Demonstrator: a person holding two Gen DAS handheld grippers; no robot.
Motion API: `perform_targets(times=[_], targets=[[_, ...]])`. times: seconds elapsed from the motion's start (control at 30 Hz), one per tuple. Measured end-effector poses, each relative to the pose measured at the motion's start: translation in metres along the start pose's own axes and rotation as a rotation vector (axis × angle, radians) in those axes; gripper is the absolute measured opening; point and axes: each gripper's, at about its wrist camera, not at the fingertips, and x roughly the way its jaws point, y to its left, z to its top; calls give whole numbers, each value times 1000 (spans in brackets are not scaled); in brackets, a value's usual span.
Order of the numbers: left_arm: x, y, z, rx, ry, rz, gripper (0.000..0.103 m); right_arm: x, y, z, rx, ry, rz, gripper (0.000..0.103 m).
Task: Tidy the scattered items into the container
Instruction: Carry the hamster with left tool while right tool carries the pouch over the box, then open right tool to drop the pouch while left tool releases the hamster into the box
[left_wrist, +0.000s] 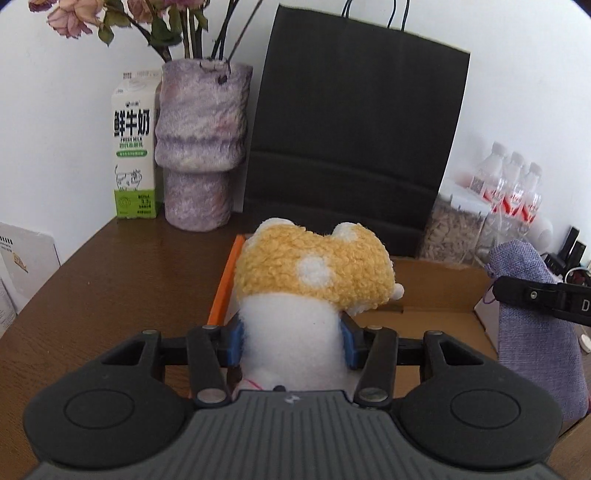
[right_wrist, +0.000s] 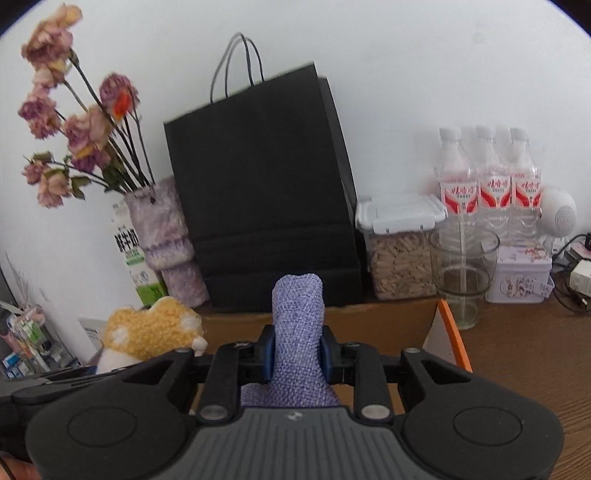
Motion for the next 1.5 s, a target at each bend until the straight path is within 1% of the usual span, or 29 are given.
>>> perform_targets(times=[0.07,0.13,0.2,0.3,0.4,0.5,0.63,0.7,0.73,0.77,0.8,0.83,0.87,0.9,0.93,0.97,1.0,1.03,1.07,1.1,1.27,1.5], targets=[[8,0,-6,10,40,4,50,12,-3,-6,11,58,12,24],[7,-4,-9,35,35,19,50,21,-2,-12,-1,99,0,24],[7,-5,-11,41,39,15,51,28,-3,-16,-15,127,-17,24],[7,-8,-13,69,35,35,51,33,-5,-23,-11,173,-15,24],[2,-10,-17,78,42,33,51,34,-5,-31,-26,219,-22,23],[-3,-13,-21,84,49,20,51,30,-3,-36,-37,239,-20,22],[-11,-14,-24,84,49,17,51,22,0,-39,-48,240,-23,22],[-15,-14,-24,75,33,1,51,19,0,-39,-44,235,-24,24],[-18,-13,-23,70,22,-13,54,16,1,-39,-42,227,-25,26],[-21,-13,-22,65,9,-18,61,13,1,-38,-42,221,-25,32],[-26,-14,-22,64,-15,-19,66,10,2,-37,-44,213,-26,50],[-32,-15,-22,67,-54,-18,79,6,3,-36,-50,200,-27,68],[-40,-17,-20,75,-101,-14,93,1,5,-35,-61,185,-29,73],[-46,-18,-20,82,-131,-7,100,-5,7,-34,-79,167,-33,76],[-53,-21,-18,94,-167,3,103,-10,9,-33,-91,154,-37,78],[-59,-23,-18,103,-196,14,103,-16,11,-32,-100,140,-42,81],[-65,-25,-17,113,-216,24,103,-21,12,-31,-103,125,-47,91],[-68,-27,-16,117,-224,30,103,-27,13,-30,-106,108,-50,100],[-73,-28,-15,118,-229,31,103,-33,14,-29,-110,94,-51,102],[-77,-28,-15,113,-233,25,103,-39,14,-28,-111,81,-52,103],[-98,-28,-19,95,-233,-4,103,-72,17,-29,-124,35,-61,103],[-133,-25,-33,82,-230,-39,103,-127,19,-42,-150,-27,-67,103]])
